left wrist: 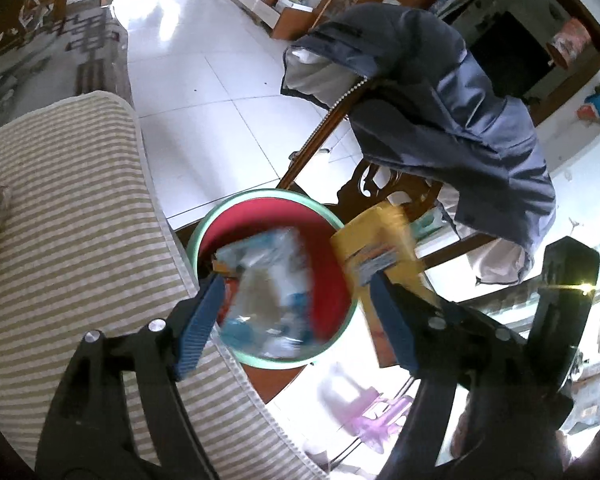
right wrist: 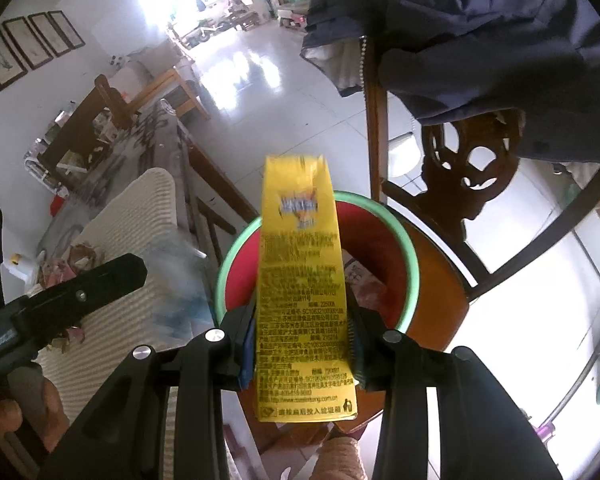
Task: Collect trash
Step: 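Carry the carton and wrapper over the red bin and open both tools, then grasp the brown snack box with the left tool while the right tool approaches the pink snack bag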
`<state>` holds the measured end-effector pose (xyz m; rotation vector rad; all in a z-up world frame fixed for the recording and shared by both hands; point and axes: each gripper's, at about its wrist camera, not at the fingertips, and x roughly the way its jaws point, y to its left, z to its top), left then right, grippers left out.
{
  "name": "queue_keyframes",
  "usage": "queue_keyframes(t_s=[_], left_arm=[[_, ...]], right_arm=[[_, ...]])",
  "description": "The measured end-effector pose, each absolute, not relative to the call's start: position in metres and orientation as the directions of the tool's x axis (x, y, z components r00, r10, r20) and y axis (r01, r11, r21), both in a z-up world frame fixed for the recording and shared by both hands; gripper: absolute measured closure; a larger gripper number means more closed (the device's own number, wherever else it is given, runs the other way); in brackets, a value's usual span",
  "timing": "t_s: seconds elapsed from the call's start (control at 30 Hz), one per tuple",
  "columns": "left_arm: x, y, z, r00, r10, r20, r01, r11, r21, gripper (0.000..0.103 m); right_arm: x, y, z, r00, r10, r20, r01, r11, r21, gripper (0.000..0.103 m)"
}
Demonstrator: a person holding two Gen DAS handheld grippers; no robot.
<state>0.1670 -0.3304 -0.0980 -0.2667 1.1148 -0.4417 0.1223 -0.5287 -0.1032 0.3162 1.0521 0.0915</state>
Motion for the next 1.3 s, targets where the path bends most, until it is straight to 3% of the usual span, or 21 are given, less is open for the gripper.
queue_keyframes(t_s=[0.03, 0.07, 0.47, 1.03, 1.3], left_arm=[[0.167, -0.33, -0.099, 0.363, -0.463, -0.809, 0.201, 0.886, -0.417, 0.029], [0.167, -0.329, -0.1, 0.361, -0.459, -0.812, 0.196, 0.889, -0.415, 0.029], [0.151, -0.258, -0.104, 0.423, -0.359, -0.832, 0.037, 0.924, -0.38, 0.029], [0.091, -0.017, -0.109, 0.534, 0.002, -0.846, -0.434, 0.859, -0.271, 0.029], [0.101, 0.028, -0.141, 0.46, -0.034, -0.887, -0.426, 0.869, -0.254, 0.031]], right_arm=[[0.122, -0.529, -0.103, 0.505, 0.219, -0.835, 0.081, 0.951, 0.298, 0.047], [0.122, -0.529, -0.102, 0.513, 0.215, -0.831, 0.086, 0.951, 0.298, 0.045], [0.126, -0.512, -0.106, 0.49, 0.247, -0.836, 0.065, 0.946, 0.318, 0.044], [0.117, -0.405, -0.106, 0.459, 0.265, -0.848, -0.049, 0.961, 0.274, 0.039], [0.109, -0.333, -0.101, 0.431, 0.275, -0.859, -0.139, 0.961, 0.238, 0.038]])
